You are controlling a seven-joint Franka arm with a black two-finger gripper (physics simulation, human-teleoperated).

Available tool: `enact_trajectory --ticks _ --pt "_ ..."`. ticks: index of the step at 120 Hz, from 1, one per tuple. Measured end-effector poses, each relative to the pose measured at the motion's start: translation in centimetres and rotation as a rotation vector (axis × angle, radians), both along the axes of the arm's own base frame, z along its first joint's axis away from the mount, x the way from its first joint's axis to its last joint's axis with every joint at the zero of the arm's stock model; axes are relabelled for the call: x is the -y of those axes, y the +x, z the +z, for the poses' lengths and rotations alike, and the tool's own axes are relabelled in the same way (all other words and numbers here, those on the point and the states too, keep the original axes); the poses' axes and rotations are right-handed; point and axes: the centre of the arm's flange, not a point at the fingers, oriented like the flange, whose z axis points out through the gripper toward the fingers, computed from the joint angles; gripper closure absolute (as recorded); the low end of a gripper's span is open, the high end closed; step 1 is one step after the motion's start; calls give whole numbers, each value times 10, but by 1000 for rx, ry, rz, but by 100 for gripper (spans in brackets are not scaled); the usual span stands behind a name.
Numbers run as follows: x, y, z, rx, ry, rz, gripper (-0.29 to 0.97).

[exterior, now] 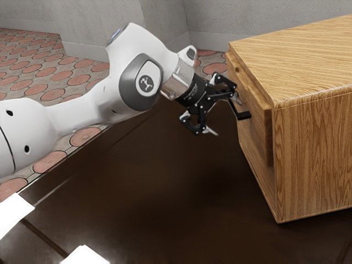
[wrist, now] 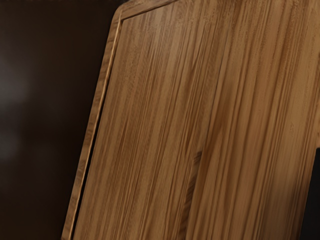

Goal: Pull the drawer handle with one arm to open the drawer

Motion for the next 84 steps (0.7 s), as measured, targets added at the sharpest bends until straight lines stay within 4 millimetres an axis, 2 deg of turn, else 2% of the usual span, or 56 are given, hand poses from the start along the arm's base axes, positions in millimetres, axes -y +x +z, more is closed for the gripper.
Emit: enact_trajectory --ticks 8,24,63,84 --pt "-7 -12 3 -2 6 8 0" --pt "-17 -23 -11 -29 14 20 0" --pt "-60 -80 7 -19 7 89 1" --pt "-77 -95 -5 -39 10 109 1"
